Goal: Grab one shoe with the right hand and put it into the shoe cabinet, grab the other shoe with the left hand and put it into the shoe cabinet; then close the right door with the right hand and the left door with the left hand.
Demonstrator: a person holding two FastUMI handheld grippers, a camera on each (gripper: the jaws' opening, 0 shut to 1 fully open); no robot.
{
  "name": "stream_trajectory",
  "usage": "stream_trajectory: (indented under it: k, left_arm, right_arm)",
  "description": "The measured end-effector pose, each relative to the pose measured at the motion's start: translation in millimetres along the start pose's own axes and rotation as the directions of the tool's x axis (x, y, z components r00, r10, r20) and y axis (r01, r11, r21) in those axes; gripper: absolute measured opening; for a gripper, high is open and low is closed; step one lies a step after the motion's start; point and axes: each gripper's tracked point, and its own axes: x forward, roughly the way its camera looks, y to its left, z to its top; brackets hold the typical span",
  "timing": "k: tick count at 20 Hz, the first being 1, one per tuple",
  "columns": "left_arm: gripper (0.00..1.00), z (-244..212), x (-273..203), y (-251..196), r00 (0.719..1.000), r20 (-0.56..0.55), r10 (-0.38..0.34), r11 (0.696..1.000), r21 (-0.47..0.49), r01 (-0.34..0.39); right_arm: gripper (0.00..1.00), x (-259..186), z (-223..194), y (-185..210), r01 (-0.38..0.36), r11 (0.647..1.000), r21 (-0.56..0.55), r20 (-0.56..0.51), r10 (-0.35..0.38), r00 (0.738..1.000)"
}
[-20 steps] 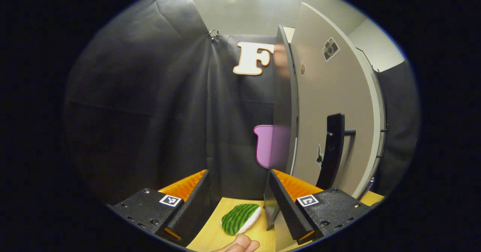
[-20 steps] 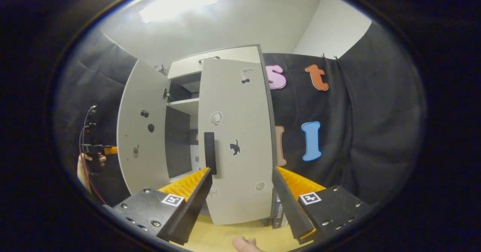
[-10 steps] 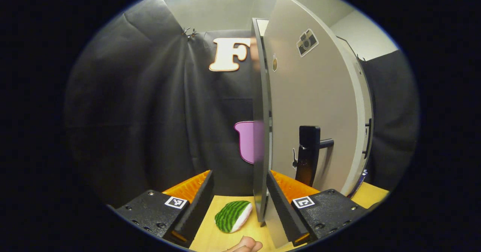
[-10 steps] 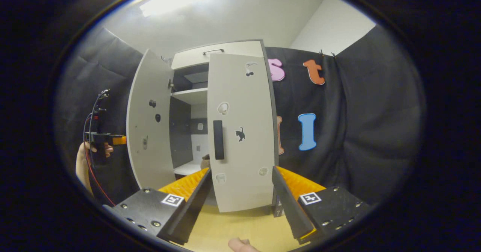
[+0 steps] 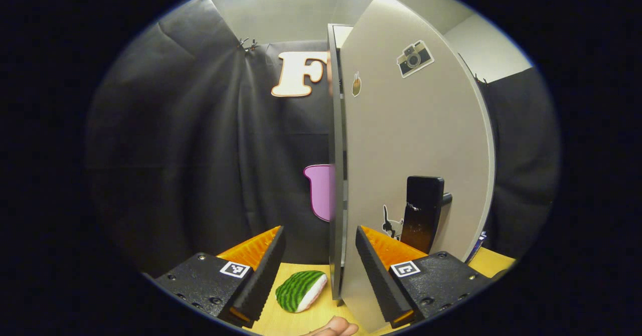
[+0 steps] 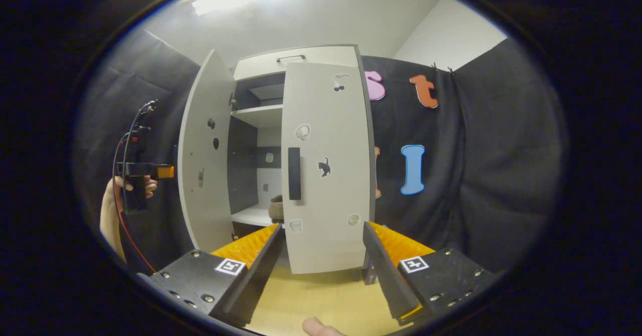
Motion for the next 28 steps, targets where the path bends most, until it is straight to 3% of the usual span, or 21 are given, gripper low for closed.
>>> stream_trajectory:
  k: [13,17,22,28]
  left_arm:
    - [0.85,-7,10,-38,0.999,-0.030,-0.016,1.000,-0.010,0.016]
    - [0.87,-15,22,-66,0.994,-0.075,-0.082,0.997,-0.007,0.081]
    - [0.87,-12,1,-92,0.990,-0.044,-0.133,0.989,-0.067,0.130]
    - [0.90,-13,-28,-105,0.996,-0.037,-0.085,0.996,0.000,0.085]
  right_arm:
    - [0.96,-20,-5,15,-0.032,0.999,0.002,0.037,0.032,0.999]
    - [0.96,-25,-7,11,-0.038,0.999,0.010,0.039,0.037,0.999]
    - [0.96,-39,1,4,-0.031,0.999,0.023,0.062,0.030,0.998]
    - [0.96,-43,4,1,-0.026,0.998,0.055,0.076,0.022,0.997]
